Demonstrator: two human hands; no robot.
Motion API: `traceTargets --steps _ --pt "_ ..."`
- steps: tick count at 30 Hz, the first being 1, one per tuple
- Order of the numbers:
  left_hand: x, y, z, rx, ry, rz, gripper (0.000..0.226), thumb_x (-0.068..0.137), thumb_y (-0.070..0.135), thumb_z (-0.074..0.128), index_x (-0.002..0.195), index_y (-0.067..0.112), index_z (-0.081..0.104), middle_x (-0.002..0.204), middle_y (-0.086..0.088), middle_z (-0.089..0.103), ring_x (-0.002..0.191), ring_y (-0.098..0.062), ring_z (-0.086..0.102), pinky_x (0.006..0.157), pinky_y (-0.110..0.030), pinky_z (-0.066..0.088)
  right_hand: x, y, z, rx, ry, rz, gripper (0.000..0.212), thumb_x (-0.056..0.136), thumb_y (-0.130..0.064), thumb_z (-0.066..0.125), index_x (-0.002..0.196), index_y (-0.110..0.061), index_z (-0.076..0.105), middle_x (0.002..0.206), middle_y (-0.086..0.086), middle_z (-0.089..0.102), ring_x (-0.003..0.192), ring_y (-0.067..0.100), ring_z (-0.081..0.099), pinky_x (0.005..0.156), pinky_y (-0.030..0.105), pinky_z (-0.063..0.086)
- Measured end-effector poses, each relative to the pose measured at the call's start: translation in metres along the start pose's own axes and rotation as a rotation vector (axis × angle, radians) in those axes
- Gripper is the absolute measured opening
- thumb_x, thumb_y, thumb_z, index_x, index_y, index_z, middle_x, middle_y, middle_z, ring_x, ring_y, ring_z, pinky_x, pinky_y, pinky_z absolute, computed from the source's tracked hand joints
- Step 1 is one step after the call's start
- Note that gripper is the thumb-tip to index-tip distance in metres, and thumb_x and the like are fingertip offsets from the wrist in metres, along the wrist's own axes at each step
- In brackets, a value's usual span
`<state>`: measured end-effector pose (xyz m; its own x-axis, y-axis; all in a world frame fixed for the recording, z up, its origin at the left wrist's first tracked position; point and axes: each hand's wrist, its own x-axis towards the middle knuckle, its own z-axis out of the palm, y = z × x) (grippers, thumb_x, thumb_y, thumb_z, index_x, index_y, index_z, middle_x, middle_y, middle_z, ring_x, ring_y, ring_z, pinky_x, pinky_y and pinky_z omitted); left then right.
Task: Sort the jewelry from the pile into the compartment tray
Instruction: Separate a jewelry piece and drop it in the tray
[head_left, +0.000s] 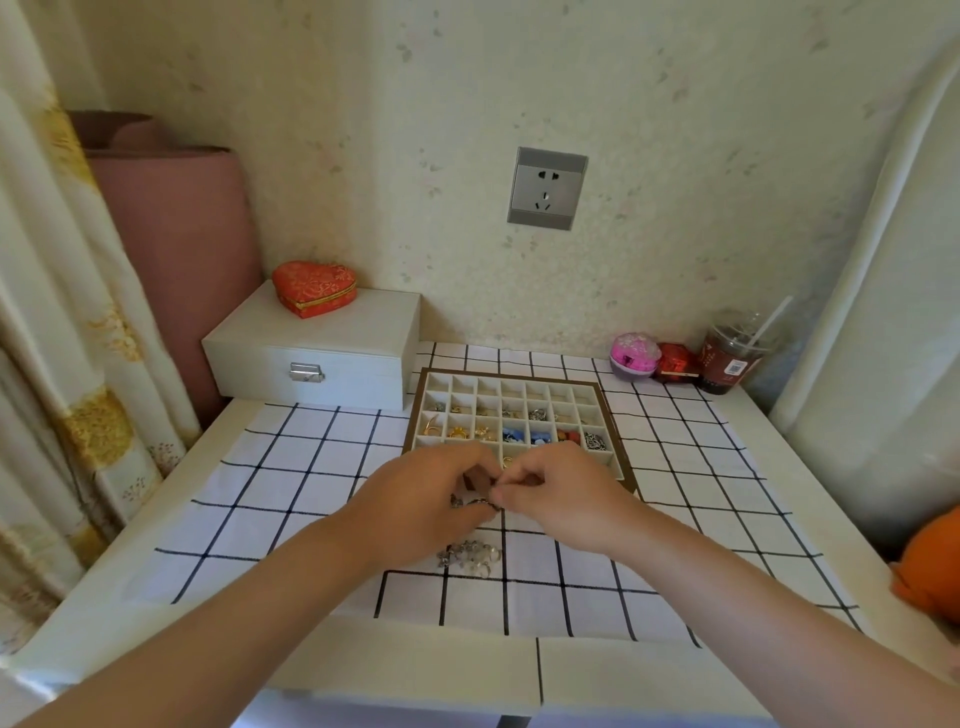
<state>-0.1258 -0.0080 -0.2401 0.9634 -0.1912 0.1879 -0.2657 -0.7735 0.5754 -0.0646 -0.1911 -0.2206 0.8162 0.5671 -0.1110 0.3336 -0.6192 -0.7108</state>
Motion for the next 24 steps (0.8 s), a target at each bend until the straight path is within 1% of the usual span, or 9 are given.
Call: traceTargets --steps 2,4,6,11,14,17,19,22,24 --pt "0.002 0.003 -0.003 -0.141 0.064 -0.040 0.019 0.086 0.030 0.075 0.099 0.038 0.064 0.088 0.019 0.067 0.083 -0.002 0.062 0.075 -0.025 0.055 -0.001 -0.006 -0.001 0.230 0.026 0.064 0.016 0.093 -0.028 0.069 0.080 -0.020 0.075 0.063 -0.011 0.064 0.049 0.003 0.052 0.057 0.020 0.043" --pt "0.005 0.005 -0.008 -0.248 0.135 -0.075 0.016 0.085 0.024 0.076 0.092 0.035 0.067 0.083 0.018 0.068 0.078 -0.004 0.063 0.071 -0.020 0.052 -0.001 -0.011 -0.003 0.416 0.037 0.123 0.017 0.094 -0.028 0.068 0.087 -0.015 0.075 0.072 -0.003 0.067 0.047 0.009 0.048 0.047 0.020 0.034" --pt "0.010 0.007 -0.014 -0.328 0.187 -0.094 0.012 0.083 0.022 0.078 0.090 0.029 0.071 0.079 0.016 0.070 0.073 0.000 0.062 0.068 -0.012 0.047 0.000 -0.015 -0.006 0.490 0.042 0.133 0.018 0.095 -0.030 0.067 0.091 -0.014 0.075 0.076 -0.003 0.067 0.048 0.011 0.049 0.043 0.019 0.030" --pt "0.020 0.013 -0.029 -0.539 0.253 -0.182 0.009 0.084 0.017 0.076 0.093 0.019 0.076 0.081 0.009 0.075 0.070 0.002 0.066 0.064 -0.010 0.048 0.009 -0.024 -0.011 0.431 0.161 0.027 0.011 0.096 -0.028 0.066 0.093 -0.022 0.074 0.059 -0.012 0.063 0.046 0.006 0.050 0.045 0.014 0.039" --pt "0.027 0.012 -0.034 -0.643 0.260 -0.279 0.007 0.088 0.017 0.072 0.094 0.019 0.076 0.081 0.006 0.076 0.065 -0.002 0.066 0.056 -0.011 0.046 0.015 -0.028 -0.013 0.353 0.262 -0.134 0.012 0.093 -0.020 0.069 0.089 -0.031 0.072 0.075 -0.014 0.068 0.051 -0.006 0.055 0.060 0.017 0.044" --pt "0.032 0.008 -0.038 -0.670 0.242 -0.361 0.010 0.090 0.026 0.070 0.095 0.019 0.076 0.084 0.003 0.076 0.065 -0.007 0.065 0.060 -0.020 0.048 0.019 -0.032 -0.014 0.308 0.291 -0.206 0.015 0.089 -0.020 0.074 0.084 -0.034 0.072 0.078 -0.021 0.070 0.056 -0.009 0.057 0.068 0.021 0.043" --pt "0.036 0.007 -0.040 -0.687 0.214 -0.393 0.015 0.091 0.029 0.069 0.096 0.017 0.076 0.087 0.001 0.077 0.065 -0.006 0.065 0.061 -0.023 0.049 0.023 -0.031 -0.014 0.279 0.321 -0.221 0.010 0.087 -0.022 0.077 0.085 -0.031 0.075 0.079 -0.022 0.069 0.059 -0.010 0.058 0.069 0.023 0.046" --pt "0.037 0.006 -0.043 -0.708 0.205 -0.414 0.017 0.090 0.029 0.069 0.098 0.016 0.076 0.084 0.001 0.077 0.063 -0.005 0.063 0.060 -0.022 0.048 0.028 -0.032 -0.013 0.188 0.359 -0.272 0.006 0.086 -0.022 0.078 0.091 -0.024 0.076 0.078 -0.015 0.068 0.058 -0.011 0.056 0.062 0.011 0.038" --pt "0.037 0.005 -0.043 -0.702 0.219 -0.434 0.017 0.089 0.030 0.070 0.097 0.017 0.076 0.080 0.002 0.076 0.063 -0.005 0.064 0.061 -0.021 0.049 0.029 -0.032 -0.012 0.103 0.386 -0.302 0.008 0.085 -0.022 0.079 0.092 -0.024 0.076 0.080 -0.014 0.067 0.060 -0.012 0.055 0.058 0.007 0.037"
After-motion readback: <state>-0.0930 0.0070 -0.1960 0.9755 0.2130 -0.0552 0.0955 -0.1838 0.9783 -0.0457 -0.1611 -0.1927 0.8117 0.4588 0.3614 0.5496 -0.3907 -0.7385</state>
